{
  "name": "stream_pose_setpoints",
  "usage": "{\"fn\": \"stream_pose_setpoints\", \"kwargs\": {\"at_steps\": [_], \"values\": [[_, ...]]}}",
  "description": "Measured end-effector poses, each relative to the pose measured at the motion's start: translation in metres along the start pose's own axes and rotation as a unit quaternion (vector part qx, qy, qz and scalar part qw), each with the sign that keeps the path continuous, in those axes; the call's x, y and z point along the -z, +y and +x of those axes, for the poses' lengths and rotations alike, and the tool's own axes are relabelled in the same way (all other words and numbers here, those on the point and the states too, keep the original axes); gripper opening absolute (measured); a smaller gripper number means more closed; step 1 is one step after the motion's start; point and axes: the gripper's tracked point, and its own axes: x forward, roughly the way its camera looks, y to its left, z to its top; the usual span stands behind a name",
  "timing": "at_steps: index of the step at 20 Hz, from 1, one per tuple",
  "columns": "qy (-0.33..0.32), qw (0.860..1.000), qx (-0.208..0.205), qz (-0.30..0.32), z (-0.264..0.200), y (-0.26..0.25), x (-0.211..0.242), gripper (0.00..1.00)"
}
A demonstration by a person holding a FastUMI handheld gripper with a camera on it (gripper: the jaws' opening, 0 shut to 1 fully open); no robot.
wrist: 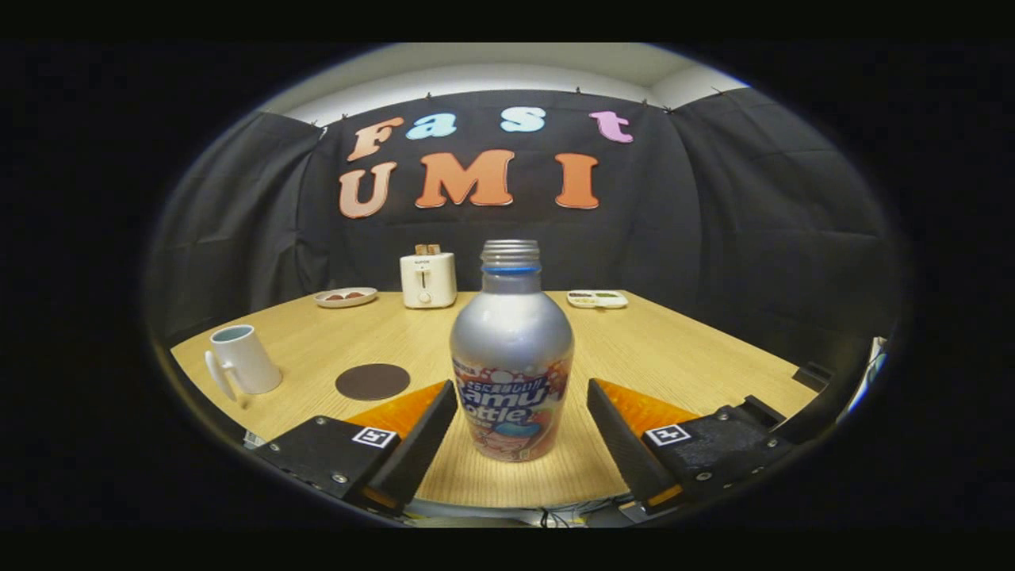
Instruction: Take the bottle from table, then pour the juice into the cup, finally place the bottle on the coaster
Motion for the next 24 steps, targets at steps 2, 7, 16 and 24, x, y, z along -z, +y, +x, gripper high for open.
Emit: {"fn": "stream_pose_setpoints", "kwargs": {"at_steps": [2, 7, 16, 24], "values": [[0.003, 1.0, -0.006, 0.004, 0.003, 0.004, 0.0, 0.92], [0.006, 1.0, -0.007, -0.004, 0.006, 0.009, -0.002, 0.79], [-0.016, 0.997, -0.02, -0.069, -0.005, 0.046, -0.031, 0.77], [-0.045, 0.985, -0.026, -0.162, -0.017, 0.088, -0.063, 0.77]]}}
